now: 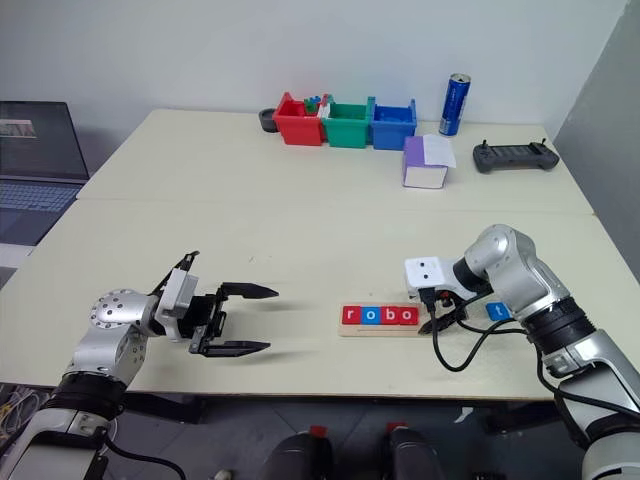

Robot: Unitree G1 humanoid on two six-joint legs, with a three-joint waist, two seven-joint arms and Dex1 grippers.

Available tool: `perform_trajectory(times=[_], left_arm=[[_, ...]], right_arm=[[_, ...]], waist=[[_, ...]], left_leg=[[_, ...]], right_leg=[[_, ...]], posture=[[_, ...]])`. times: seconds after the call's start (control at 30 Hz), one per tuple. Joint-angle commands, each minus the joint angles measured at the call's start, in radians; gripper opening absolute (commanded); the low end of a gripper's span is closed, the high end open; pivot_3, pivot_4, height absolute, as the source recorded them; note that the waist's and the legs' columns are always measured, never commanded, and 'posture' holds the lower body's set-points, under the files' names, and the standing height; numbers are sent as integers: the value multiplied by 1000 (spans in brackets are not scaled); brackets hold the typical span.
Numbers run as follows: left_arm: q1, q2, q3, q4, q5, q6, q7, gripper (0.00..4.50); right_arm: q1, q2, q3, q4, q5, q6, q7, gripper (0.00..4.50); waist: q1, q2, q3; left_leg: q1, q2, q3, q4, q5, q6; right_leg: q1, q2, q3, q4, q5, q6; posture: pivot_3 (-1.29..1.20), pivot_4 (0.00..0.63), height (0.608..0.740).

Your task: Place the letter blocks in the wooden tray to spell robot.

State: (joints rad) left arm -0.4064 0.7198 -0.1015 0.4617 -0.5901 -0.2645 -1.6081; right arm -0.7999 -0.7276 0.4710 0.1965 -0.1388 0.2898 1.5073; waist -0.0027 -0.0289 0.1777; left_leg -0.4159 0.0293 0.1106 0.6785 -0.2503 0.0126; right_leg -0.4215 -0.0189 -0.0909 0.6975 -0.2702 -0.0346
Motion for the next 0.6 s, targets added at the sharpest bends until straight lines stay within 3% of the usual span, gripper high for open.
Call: perform_trajectory(times=[0.03,0.23,0.4,0.53,0.6], left_arm=[[-9,15,8,-21,-16,-5,-6,4500],[10,24,21,-58,-22,9,-6,4500],[39,23,38,-87,-23,24,-6,4500],[48,21,41,-102,-22,40,-6,4500],[38,26,25,-93,-20,39,-6,4500]], right_arm=[[-30,-31,-72,-83,61,44,30,3867],[70,-107,-292,-233,220,286,-59,3867],[252,-83,-583,-377,314,582,-307,3867],[474,110,-909,-608,293,778,-623,3867],[557,147,-951,-682,282,794,-691,3867]], waist=[[1,0,0],[2,0,0],[4,0,0],[4,-1,-1],[4,0,-1]], left_leg=[[0,0,0,0,0,0],[0,0,0,0,-1,2],[-1,0,-1,-1,-1,1],[0,0,-2,-1,-1,1],[0,0,-2,-3,-1,1]], right_leg=[[0,0,0,0,0,0],[0,0,0,-1,0,0],[1,-2,-1,-2,2,-4],[1,-1,-1,-1,-1,-1],[0,-1,-1,-1,-1,-1]], posture=[[0,150,740],[0,150,740],[0,150,740],[0,150,740],[0,150,740]])
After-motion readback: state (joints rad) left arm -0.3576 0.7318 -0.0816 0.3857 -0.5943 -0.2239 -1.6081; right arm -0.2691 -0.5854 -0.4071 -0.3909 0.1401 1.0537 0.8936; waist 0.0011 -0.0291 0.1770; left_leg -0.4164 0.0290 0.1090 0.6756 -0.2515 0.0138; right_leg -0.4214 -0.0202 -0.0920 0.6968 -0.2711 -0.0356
